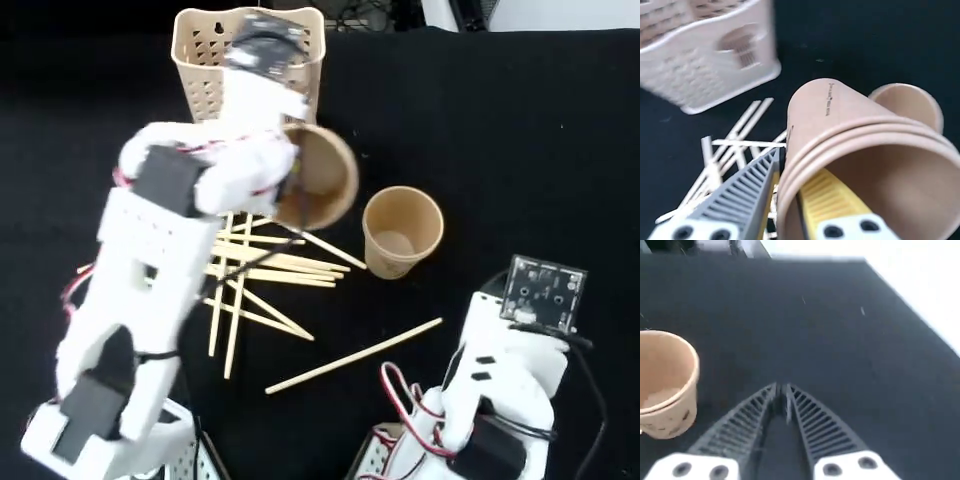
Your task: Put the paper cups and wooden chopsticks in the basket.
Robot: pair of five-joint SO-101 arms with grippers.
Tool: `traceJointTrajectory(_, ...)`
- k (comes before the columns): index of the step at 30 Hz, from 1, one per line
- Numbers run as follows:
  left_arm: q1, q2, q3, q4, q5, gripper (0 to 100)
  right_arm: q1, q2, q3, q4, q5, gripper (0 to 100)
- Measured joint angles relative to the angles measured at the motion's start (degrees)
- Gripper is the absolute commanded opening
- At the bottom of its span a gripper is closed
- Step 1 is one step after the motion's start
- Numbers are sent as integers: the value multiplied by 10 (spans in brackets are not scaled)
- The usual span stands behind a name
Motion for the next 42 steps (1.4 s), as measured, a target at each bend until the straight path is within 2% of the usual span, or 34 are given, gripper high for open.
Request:
traceJointTrajectory(5,57,45,-62,0,35,30,57,0,57,-25,0,12)
traceJointTrajectory(10,60,109,-98,0,42,30,102,0,75,-26,-5,12)
traceJointTrajectory(22,91,223,-191,31,44,30,110,0,78,-27,-33,12)
traceJointTrajectory(26,115,244,-198,31,44,30,110,0,78,-27,-33,12)
traceJointTrajectory(38,115,313,-201,47,44,31,112,0,78,-27,-33,12)
traceJointTrajectory(40,115,316,-203,47,44,75,112,0,78,-27,-33,12)
traceJointTrajectory(42,114,318,-215,47,45,162,112,0,78,-27,-33,12)
